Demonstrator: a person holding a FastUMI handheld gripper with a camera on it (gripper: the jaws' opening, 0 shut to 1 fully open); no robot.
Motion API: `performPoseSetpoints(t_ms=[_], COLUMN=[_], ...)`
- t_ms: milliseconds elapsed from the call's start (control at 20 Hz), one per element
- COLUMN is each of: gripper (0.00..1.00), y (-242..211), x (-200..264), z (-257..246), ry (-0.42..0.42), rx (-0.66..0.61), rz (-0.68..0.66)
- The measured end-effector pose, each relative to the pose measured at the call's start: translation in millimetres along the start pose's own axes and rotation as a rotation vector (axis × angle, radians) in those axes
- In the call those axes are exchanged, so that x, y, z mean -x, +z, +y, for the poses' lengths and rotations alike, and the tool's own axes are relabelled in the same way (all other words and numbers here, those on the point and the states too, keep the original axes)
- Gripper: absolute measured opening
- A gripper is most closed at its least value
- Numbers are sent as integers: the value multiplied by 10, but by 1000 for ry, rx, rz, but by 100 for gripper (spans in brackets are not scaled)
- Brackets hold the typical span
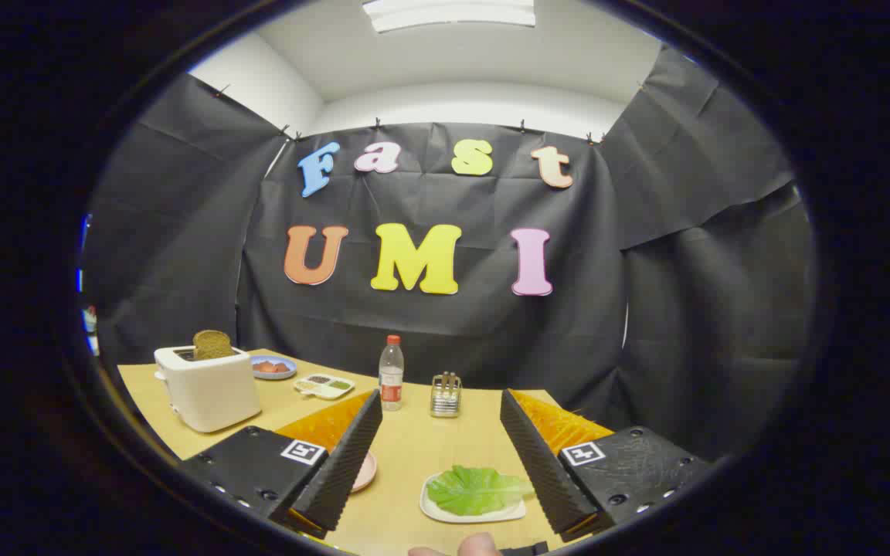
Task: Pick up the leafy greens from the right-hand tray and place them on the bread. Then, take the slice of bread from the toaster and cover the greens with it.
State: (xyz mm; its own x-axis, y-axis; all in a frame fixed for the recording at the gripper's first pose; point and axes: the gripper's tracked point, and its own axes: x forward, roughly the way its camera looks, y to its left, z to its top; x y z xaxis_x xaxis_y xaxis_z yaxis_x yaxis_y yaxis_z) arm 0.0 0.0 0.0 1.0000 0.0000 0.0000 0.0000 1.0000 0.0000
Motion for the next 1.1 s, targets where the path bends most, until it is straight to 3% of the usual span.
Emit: performPoseSetpoints(t_ms=[1100], gripper=[95], y=[-90], x=[82], z=[-128], ry=[-19], rx=[17], rz=[35])
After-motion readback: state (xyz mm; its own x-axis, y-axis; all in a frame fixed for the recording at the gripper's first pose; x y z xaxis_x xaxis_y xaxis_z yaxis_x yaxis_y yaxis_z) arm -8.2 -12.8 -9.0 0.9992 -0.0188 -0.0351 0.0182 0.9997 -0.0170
